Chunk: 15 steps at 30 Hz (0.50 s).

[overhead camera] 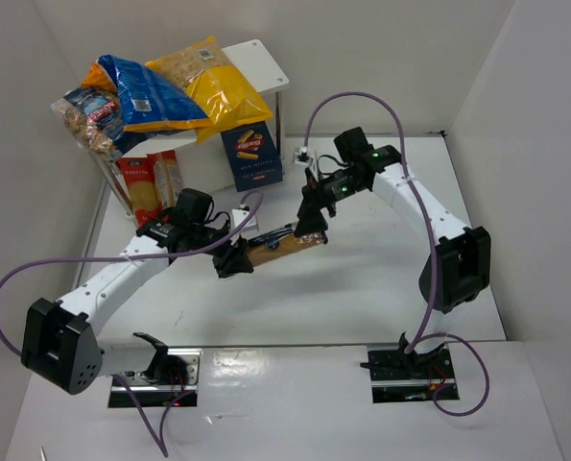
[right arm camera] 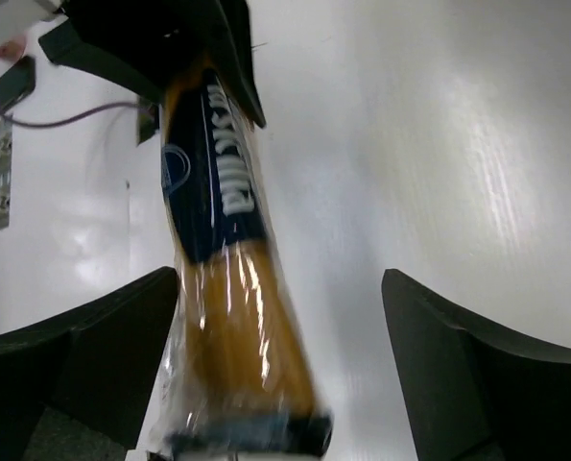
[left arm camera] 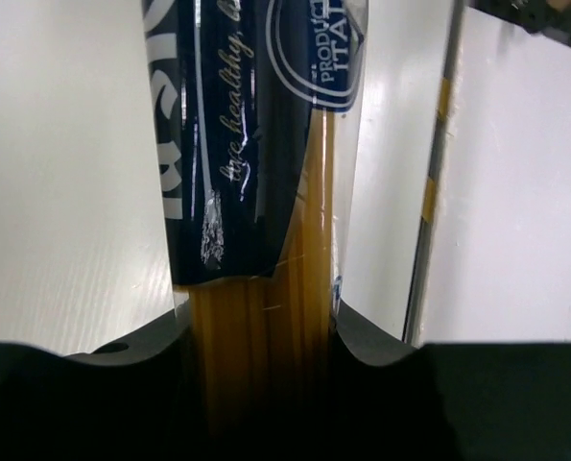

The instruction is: Place and organize the pasta boxes and bags onto the shelf

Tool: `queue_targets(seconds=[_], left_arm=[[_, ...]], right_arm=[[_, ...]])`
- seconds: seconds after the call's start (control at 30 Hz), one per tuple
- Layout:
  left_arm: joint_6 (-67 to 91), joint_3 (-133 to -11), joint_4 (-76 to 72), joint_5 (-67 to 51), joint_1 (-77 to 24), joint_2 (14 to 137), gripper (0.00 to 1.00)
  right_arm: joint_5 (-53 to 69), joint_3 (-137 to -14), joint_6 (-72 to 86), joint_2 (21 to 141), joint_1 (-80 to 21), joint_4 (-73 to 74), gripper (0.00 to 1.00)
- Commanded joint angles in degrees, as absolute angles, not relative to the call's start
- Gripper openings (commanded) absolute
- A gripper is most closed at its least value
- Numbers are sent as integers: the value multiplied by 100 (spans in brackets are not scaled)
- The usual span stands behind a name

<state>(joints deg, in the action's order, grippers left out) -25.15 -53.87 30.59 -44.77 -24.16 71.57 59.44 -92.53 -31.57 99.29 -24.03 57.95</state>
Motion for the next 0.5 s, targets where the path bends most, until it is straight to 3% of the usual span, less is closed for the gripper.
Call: queue_targets(seconds=[0.0,0.23,0.47], left_arm=[[-1953,-5493,2102,-4721,-2232,6882,0],[-1126,-5361,1697,-3658,-2127,6697,0],[-150,-5177,1494,-1577,-1680,6302,0]], right_arm=[[5661,-9115,-2611,9554,-2093,5168,95],[5239,-8710,-2232,8992,-1600,4668,96],[4834,-8148,-2101,8446,-1459,4403,98]])
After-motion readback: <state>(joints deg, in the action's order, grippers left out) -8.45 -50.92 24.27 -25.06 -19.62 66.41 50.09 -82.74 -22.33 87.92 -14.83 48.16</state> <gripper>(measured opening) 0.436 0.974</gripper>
